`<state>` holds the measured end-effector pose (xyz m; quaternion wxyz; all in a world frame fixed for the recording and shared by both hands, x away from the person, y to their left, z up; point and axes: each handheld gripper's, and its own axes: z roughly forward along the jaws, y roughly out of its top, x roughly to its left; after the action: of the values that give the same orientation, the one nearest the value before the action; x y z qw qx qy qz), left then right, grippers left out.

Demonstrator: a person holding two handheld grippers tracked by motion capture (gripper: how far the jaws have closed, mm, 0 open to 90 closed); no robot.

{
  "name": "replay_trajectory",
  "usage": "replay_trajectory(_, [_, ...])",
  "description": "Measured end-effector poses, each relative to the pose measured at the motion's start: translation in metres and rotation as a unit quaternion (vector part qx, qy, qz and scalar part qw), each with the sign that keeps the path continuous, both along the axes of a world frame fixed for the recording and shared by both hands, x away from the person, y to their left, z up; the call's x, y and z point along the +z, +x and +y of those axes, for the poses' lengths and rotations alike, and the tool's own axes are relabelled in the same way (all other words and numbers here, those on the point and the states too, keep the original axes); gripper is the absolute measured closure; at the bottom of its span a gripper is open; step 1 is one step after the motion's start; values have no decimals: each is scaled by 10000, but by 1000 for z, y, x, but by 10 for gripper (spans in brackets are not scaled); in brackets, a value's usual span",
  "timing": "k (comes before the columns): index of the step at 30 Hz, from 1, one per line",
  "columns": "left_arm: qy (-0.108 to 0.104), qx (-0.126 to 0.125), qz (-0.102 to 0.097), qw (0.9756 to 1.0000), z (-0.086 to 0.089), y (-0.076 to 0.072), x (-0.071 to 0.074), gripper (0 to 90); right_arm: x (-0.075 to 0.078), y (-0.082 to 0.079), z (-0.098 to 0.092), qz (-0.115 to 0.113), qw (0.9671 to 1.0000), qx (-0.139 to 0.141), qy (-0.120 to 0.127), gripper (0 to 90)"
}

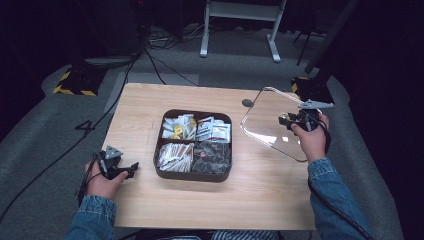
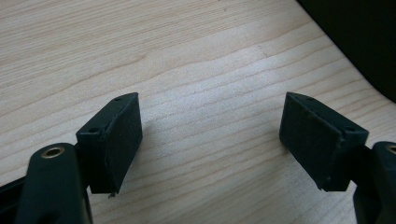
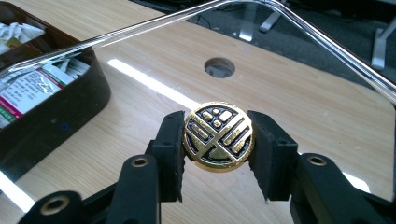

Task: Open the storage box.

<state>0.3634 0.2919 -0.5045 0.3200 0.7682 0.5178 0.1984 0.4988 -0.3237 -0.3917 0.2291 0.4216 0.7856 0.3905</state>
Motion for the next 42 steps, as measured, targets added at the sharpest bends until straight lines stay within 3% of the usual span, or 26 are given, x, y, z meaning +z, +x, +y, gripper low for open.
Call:
replay_trajectory(8, [-1, 1, 0, 10000, 0, 0, 0, 217, -25, 1, -5, 140, 9997, -105, -169, 589])
replay_trajectory(16, [-7, 8, -12, 10000, 0, 0, 0, 217, -54, -7, -5, 227, 9996, -148, -86, 589])
replay_trajectory(21, [5, -13, -2, 10000, 0, 0, 0, 215, -75, -11, -5, 357, 9991, -206, 109, 589])
replay_trajectory(25, [-4, -27, 6, 10000, 0, 0, 0, 215, -87, -13, -4, 401, 9989, -228, 60, 589])
replay_trajectory(35, [-6, -42, -15, 10000, -2, 0, 0, 215, -102, -16, -4, 500, 9982, -333, 52, 589])
replay_trajectory(42, [-20, -47, -7, 10000, -2, 0, 0, 214, -103, -16, -3, 499, 9981, -366, 49, 587])
